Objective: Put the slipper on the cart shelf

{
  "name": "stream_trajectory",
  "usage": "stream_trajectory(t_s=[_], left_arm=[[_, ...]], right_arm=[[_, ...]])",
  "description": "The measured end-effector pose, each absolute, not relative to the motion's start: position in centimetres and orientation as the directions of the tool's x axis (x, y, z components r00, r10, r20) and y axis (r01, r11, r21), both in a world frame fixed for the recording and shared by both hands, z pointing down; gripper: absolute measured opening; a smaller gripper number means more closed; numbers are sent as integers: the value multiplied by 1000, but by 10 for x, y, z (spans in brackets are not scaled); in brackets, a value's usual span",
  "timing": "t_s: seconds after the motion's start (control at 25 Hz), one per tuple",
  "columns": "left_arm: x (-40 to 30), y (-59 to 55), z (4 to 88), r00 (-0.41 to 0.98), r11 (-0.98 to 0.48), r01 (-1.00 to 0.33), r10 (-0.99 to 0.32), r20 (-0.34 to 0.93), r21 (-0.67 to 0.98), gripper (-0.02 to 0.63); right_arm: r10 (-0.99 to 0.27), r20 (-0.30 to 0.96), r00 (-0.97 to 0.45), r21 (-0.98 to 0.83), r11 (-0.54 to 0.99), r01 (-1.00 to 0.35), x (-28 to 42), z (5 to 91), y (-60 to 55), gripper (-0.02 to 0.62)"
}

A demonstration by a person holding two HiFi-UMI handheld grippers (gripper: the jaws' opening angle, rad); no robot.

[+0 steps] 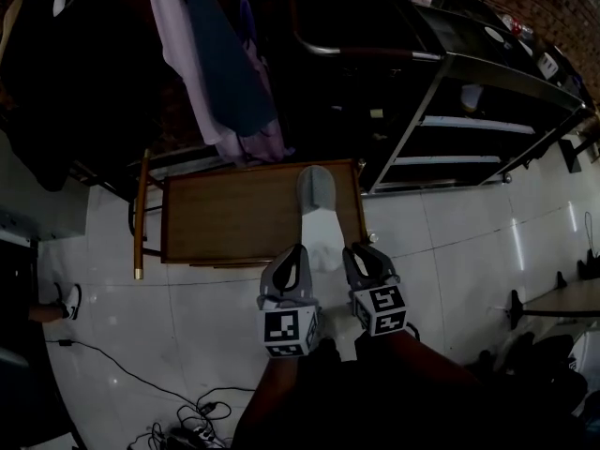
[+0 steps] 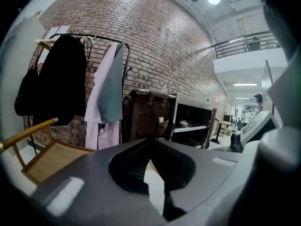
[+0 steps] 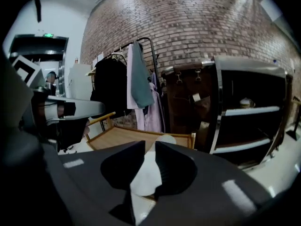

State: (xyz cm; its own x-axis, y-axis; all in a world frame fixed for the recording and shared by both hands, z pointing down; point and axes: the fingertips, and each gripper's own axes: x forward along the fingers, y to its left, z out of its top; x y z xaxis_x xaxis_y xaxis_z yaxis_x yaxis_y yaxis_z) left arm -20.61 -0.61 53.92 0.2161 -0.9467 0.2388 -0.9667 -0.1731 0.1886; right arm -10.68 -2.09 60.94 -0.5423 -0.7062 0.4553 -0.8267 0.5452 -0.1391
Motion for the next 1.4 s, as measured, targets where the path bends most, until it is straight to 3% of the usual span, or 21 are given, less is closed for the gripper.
stream_trajectory(t_s=[0.08,0.24,0.4,0.64,1.08,1.4], left_arm=[[-208,-1,544,211,-165,-967,-946,247,195,15],[-212,10,555,198,-146,-968,-942,270,203,15],[-217,17,558,183,-134,-972,-945,271,191,15],[-228,28,552,145,-109,-983,-951,274,145,15],[-249,35,552,83,-43,-989,-955,285,145,15],[-254,34,556,62,-19,-988,-954,293,150,15]], right_arm=[[-672,495,-551,-234,507,-829,-103,631,-17,134],[-600,565,-566,-468,332,-819,-93,675,-5,189],[-531,583,-616,-681,94,-726,-91,718,7,241],[-482,548,-683,-817,-132,-562,-103,762,10,254],[-466,540,-701,-836,-201,-510,-134,782,-20,255],[-449,568,-690,-820,-237,-521,-128,791,-17,146]])
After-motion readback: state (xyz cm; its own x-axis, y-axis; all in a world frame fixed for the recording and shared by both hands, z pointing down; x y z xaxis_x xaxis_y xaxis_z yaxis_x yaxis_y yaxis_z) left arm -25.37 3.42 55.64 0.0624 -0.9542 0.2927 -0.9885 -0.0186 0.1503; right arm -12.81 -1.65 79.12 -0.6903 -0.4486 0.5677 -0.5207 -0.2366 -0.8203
